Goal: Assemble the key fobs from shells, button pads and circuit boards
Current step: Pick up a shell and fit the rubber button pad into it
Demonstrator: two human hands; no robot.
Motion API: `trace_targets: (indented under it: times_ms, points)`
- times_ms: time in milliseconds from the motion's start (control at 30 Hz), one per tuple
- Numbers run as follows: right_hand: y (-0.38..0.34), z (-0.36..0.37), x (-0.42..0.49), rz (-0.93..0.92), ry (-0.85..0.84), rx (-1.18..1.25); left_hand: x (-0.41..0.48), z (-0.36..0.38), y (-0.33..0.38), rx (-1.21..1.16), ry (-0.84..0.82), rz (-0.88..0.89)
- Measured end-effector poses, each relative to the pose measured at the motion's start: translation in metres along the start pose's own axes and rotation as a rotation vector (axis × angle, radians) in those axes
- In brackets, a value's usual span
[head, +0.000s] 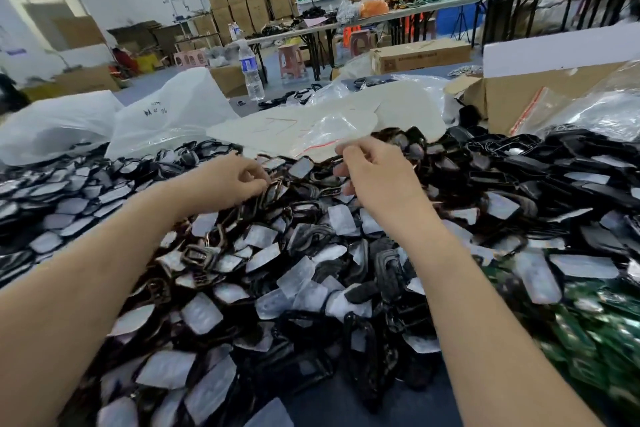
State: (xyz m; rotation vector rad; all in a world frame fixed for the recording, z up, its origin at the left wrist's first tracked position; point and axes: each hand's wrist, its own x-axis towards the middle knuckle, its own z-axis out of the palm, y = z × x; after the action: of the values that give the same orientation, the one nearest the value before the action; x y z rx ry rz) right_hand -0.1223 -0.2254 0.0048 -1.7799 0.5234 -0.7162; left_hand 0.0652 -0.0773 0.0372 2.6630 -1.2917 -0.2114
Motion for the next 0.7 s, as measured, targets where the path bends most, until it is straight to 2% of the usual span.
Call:
trace_targets:
  times_ms: [133,267,400,500,700]
  points:
    - [0.006,0.022,-0.005,-0.053,-0.085,-0.367,-0.023,0.0,-0.018,0.052,-0.138,0.017]
    - [0.007,0.037,-0.013,-0.048,-0.209,-0.486,-0.04,0.001,-0.026,0.109,-0.227,0.003]
    - [0.012,0.05,-0.02,-0.072,-0.365,-0.66,-0.051,0.01,-0.023,0.074,-0.248,0.003]
    - [0.014,0.055,-0.024,-0.089,-0.366,-0.741,-0.055,0.025,-0.017,0.109,-0.25,0.019]
    - [0.02,0.061,-0.033,-0.127,-0.37,-0.841,-0.059,0.04,-0.011,0.019,-0.182,0.071]
